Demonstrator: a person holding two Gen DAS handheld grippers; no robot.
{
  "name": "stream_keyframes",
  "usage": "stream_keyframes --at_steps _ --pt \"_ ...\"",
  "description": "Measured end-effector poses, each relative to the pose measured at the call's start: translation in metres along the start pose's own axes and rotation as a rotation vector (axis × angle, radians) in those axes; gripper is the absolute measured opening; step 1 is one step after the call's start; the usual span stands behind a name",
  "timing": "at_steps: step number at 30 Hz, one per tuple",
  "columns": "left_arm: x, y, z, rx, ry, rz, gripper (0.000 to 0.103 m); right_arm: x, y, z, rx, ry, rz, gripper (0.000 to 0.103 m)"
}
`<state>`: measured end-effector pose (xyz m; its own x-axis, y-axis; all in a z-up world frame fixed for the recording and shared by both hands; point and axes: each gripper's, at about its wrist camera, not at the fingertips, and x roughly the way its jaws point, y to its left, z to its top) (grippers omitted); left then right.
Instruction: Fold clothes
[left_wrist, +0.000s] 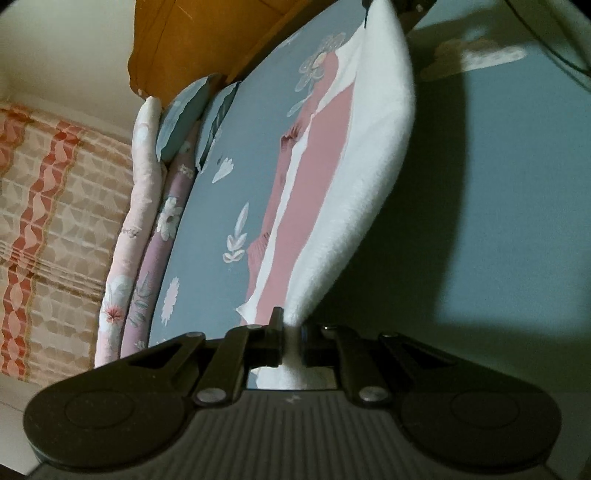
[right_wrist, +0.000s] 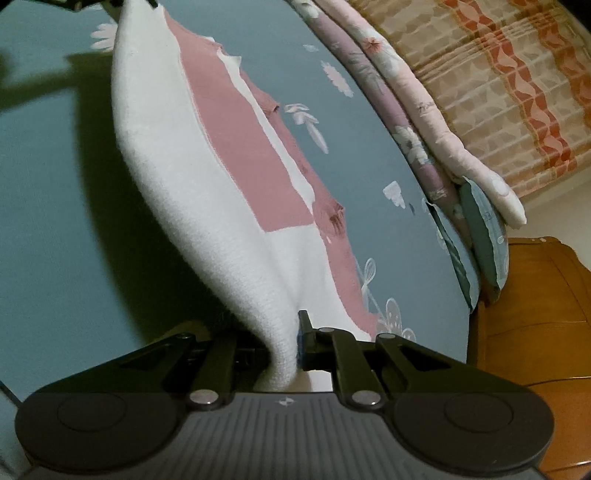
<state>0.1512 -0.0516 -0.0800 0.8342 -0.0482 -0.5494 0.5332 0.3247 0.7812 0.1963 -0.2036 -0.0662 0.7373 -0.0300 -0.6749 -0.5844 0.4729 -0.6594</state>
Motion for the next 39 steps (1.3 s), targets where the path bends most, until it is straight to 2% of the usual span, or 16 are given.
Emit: stream_keyframes --at_steps 7,11,14,19,25,27,30,34,36,37,39 --pt "-0.048 -0.017 -0.005 -0.002 -0.006 -0.002 0.007 -0.047 0.021 -0.008 0.026 -0.005 0.042 0.013" --pt "-0.06 -0.031 -0.009 -0.008 0.001 -0.033 0.007 -0.061 0.034 -0.014 0.034 0.003 0.063 0.013" --pt "-0.061 -0.044 -0.013 -0.012 0.019 -0.072 0.008 -0.057 0.044 -0.02 0.058 0.026 0.093 0.014" --pt "-0.067 -0.058 -0.024 -0.023 0.058 -0.154 0.016 -0.053 0.056 -0.032 0.082 0.072 0.155 0.03" --pt "-0.089 -0.052 -0.041 -0.048 0.099 -0.186 0.016 -0.067 0.054 -0.052 0.112 0.104 0.22 0.036" --pt "-0.097 -0.042 -0.041 -0.078 0.09 -0.179 0.017 -0.076 0.042 -0.058 0.163 0.097 0.241 0.036" --pt "-0.101 -0.017 -0.03 -0.173 0.033 -0.159 0.019 -0.09 0.018 -0.063 0.268 0.053 0.262 0.036" --pt "-0.089 -0.003 -0.009 -0.266 -0.046 -0.139 0.03 -0.088 -0.001 -0.055 0.447 -0.025 0.287 0.035" --pt "-0.075 -0.006 -0.002 -0.311 -0.055 -0.171 0.032 -0.072 0.0 -0.05 0.519 -0.028 0.327 0.032" --pt "-0.068 -0.008 0.0 -0.333 -0.056 -0.192 0.032 -0.065 0.001 -0.048 0.556 -0.029 0.347 0.027" --pt "-0.055 -0.014 0.002 -0.373 -0.05 -0.231 0.033 -0.056 0.01 -0.051 0.581 -0.017 0.357 0.024"
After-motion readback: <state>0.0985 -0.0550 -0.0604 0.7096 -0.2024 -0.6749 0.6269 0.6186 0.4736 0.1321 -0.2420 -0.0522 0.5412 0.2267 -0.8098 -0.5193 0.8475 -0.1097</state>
